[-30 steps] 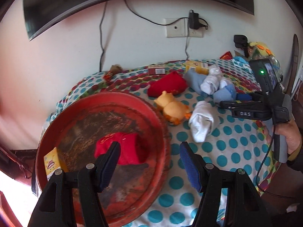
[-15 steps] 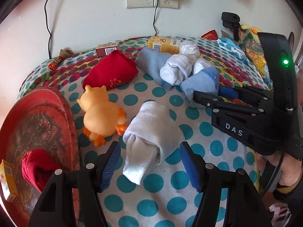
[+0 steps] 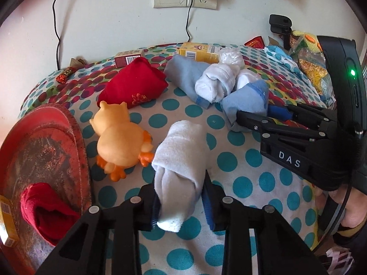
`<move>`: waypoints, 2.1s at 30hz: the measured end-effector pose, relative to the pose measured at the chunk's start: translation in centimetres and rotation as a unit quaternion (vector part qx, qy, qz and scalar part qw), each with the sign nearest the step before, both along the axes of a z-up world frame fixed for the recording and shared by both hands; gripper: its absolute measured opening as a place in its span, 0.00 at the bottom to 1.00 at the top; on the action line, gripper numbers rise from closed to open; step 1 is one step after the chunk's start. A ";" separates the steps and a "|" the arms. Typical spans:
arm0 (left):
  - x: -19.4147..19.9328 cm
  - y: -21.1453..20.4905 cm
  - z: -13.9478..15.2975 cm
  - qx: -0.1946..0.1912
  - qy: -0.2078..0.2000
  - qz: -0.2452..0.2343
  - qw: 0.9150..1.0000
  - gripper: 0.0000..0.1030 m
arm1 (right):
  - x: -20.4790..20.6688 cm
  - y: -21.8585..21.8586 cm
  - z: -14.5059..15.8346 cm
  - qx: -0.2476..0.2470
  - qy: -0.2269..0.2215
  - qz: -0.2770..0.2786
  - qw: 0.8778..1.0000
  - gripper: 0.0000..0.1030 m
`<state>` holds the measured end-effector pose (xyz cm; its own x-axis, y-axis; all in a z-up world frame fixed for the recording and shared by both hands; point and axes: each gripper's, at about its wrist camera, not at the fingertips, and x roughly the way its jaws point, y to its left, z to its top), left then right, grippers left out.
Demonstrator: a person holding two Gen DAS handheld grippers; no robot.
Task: Organize objects
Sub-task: 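Carry the white sock into the red tray and open the left gripper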
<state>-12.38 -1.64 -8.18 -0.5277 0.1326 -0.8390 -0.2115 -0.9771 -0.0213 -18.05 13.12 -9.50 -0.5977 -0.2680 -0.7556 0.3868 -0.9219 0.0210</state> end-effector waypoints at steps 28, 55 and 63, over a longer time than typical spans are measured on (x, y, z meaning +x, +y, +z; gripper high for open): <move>7.9 -6.8 6.5 -0.020 0.050 0.025 0.998 0.30 | 0.3 -1.2 -0.2 0.046 0.014 -0.002 0.999 0.33; 7.2 -21.3 5.0 -0.013 0.039 0.189 0.981 0.31 | 0.4 -1.7 -0.1 0.068 0.024 -0.012 0.997 0.31; 3.7 -26.0 4.6 -0.024 0.027 0.205 0.978 0.31 | 0.3 -1.6 -0.2 0.066 0.022 -0.012 0.998 0.32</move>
